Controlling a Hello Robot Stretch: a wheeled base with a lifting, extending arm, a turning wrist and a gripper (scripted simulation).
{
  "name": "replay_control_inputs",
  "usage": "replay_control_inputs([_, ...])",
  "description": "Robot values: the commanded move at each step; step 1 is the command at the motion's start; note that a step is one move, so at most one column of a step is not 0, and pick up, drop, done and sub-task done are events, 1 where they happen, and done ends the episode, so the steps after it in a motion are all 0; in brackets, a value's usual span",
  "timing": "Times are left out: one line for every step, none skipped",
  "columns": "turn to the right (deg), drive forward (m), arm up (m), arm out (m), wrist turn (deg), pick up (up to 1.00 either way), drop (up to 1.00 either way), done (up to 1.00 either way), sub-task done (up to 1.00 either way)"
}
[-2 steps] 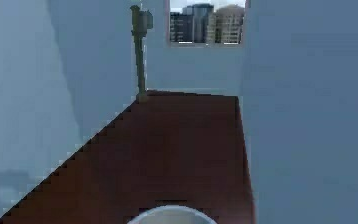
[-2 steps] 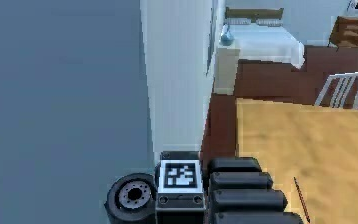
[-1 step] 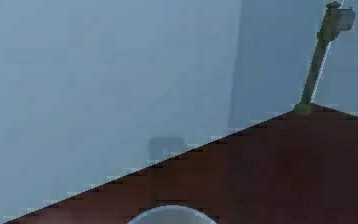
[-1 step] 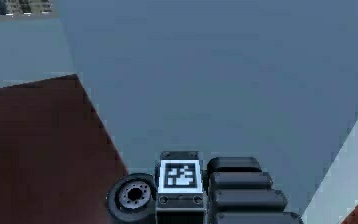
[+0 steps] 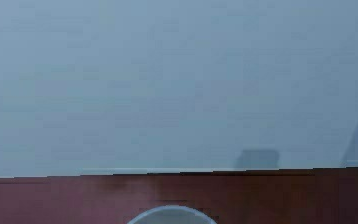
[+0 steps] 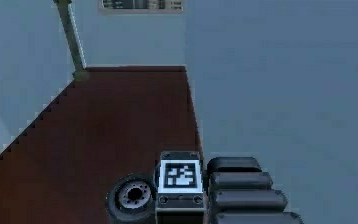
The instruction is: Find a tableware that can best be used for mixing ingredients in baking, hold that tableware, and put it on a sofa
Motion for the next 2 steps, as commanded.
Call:
replay_control_inputs([0.0, 0.05, 0.00, 0.00, 0.0, 0.00, 0.00, 0.00, 0.00])
replay_control_inputs([-45.0, 0.00, 0.00, 0.00, 0.0, 0.00, 0.00, 0.00, 0.00])
